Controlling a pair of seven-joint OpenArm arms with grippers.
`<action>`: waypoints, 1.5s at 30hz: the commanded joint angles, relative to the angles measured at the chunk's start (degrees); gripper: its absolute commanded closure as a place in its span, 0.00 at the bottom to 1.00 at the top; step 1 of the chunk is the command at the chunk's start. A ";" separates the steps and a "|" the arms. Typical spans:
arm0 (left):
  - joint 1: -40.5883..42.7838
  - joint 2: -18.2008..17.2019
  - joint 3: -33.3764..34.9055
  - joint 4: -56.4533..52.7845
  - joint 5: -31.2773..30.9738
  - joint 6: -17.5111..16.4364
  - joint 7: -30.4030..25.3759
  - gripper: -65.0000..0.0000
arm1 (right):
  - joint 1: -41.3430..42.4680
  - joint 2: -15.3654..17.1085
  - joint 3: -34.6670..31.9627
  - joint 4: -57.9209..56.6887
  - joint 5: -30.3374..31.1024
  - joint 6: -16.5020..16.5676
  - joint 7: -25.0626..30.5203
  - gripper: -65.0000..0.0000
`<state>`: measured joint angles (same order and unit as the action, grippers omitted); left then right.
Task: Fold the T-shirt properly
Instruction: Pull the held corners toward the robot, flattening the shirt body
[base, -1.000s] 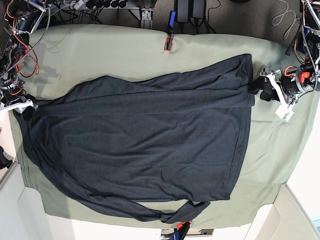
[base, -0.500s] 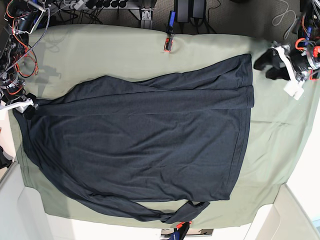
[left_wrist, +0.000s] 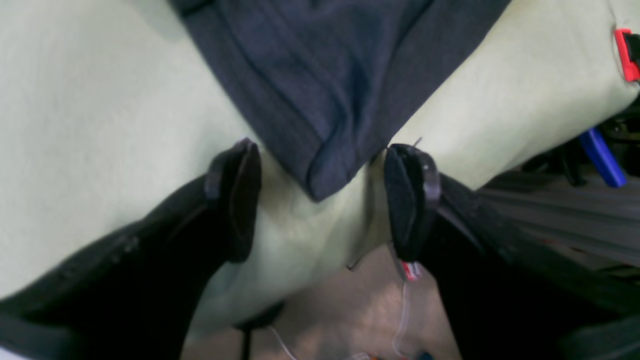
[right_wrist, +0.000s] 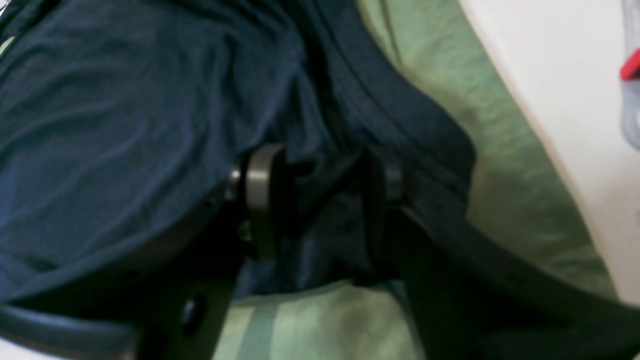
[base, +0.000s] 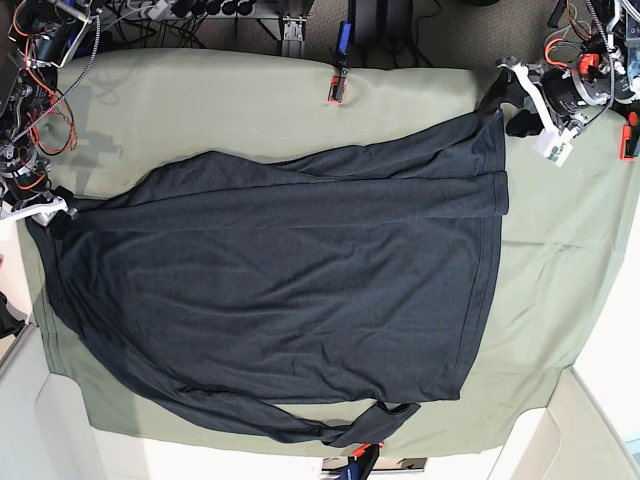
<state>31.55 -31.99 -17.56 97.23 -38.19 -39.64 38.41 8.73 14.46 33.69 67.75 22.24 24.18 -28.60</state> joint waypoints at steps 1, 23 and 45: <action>-0.13 -0.85 0.68 0.74 1.64 -0.36 -1.18 0.36 | 0.92 1.09 0.20 0.94 0.70 0.24 1.11 0.61; 3.34 -8.04 4.17 23.28 12.13 2.56 4.15 0.94 | 0.90 1.11 0.20 0.94 -0.85 0.20 1.16 0.61; -21.46 -12.11 5.40 5.07 5.77 -0.15 -2.51 0.94 | 0.94 1.11 0.17 0.92 -0.81 0.22 1.18 0.61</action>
<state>10.98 -42.87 -11.57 101.45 -31.70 -39.68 37.41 8.73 14.57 33.69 67.75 20.95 24.21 -28.58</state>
